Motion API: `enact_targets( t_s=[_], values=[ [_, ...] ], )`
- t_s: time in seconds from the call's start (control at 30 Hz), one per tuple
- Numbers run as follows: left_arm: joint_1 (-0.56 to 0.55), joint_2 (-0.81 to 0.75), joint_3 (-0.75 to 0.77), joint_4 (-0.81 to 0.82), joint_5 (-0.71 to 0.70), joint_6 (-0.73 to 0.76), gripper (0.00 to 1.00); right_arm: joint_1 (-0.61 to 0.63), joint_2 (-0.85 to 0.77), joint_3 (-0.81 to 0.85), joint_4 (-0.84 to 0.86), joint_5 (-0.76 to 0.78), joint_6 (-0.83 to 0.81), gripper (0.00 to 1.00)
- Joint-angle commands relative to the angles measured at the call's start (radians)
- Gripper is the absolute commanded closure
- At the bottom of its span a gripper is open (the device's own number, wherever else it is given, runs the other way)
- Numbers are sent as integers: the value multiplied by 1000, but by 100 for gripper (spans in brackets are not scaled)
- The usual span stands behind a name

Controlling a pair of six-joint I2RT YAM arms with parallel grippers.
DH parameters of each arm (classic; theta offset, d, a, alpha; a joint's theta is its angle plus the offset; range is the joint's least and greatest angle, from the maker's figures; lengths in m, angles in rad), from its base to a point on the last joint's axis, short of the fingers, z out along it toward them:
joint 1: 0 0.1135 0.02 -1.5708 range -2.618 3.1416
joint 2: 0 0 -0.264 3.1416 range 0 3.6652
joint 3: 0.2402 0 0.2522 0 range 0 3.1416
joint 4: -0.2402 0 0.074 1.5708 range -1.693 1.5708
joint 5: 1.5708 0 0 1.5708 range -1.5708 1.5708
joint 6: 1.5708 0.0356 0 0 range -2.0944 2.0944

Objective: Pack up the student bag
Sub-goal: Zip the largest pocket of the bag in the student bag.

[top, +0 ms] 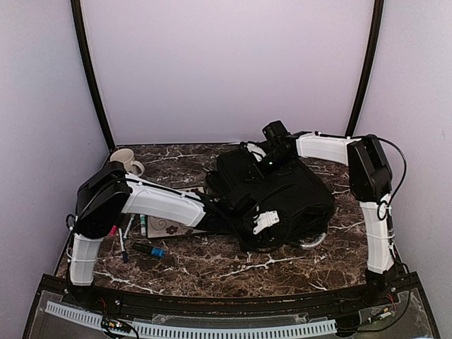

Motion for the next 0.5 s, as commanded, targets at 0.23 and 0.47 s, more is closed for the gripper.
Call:
enact_targets(
  t_s=[0.23,0.47],
  values=[
    [-98,-25,37,-98,21,95,100,10,68,-6,-62,64,8,54],
    [-98,-77,7,-229,-201,-39,100,10,58,-17,-60,80,8,54]
  ],
)
